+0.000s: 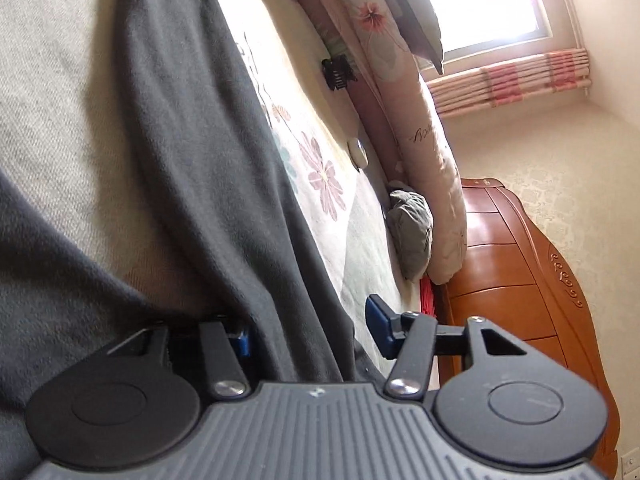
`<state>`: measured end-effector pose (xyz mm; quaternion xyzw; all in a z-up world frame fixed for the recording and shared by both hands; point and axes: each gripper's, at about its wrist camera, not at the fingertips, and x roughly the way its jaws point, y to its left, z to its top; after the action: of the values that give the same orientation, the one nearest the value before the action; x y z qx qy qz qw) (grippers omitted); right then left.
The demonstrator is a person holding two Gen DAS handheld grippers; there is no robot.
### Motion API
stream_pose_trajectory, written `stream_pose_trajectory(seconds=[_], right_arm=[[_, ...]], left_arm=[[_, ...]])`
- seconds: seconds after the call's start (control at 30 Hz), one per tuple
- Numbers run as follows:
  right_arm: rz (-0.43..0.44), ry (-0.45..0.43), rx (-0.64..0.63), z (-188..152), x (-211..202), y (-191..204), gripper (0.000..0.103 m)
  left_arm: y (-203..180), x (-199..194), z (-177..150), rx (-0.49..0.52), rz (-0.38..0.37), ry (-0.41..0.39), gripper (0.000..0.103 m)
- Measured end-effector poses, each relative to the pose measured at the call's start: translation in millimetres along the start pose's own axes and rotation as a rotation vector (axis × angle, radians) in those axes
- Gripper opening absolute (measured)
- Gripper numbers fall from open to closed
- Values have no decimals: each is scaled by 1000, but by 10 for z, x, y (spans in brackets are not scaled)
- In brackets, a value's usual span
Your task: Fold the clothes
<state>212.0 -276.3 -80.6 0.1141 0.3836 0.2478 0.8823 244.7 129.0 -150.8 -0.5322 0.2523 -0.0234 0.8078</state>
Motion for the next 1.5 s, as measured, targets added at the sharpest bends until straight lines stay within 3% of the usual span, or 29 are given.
stream_pose_trajectory(seconds=[0.2,0.3,0.33,0.4,0.47,0.57,0.7,0.77,0.93,1.5], right_arm=[[7,9,14,-7,70,-49,87],[14,7,15,-12,78,-63,88],[17,7,14,-15,81,-68,88],[21,8,11,-18,99,-83,90],[21,6,5,-18,116,-78,91],[16,4,-8,-25,130,-57,93],[6,3,-18,-32,108,-32,93],[5,2,-17,-33,69,-26,93],[15,-11,-17,-75,-58,-38,93],[150,-41,257,-287,-504,-416,96]], left_arm=[[-169,116,36,128,78,19,56],[-53,20,27,93,29,-15,53],[-4,-10,23,78,12,-29,49],[80,-11,42,52,46,-31,20],[169,30,85,9,78,-18,9],[197,88,142,-30,59,13,9],[104,119,142,-3,104,25,8],[6,97,132,34,115,20,6],[-336,-147,91,176,52,-23,6],[-1054,-1050,-383,411,14,-129,6]])
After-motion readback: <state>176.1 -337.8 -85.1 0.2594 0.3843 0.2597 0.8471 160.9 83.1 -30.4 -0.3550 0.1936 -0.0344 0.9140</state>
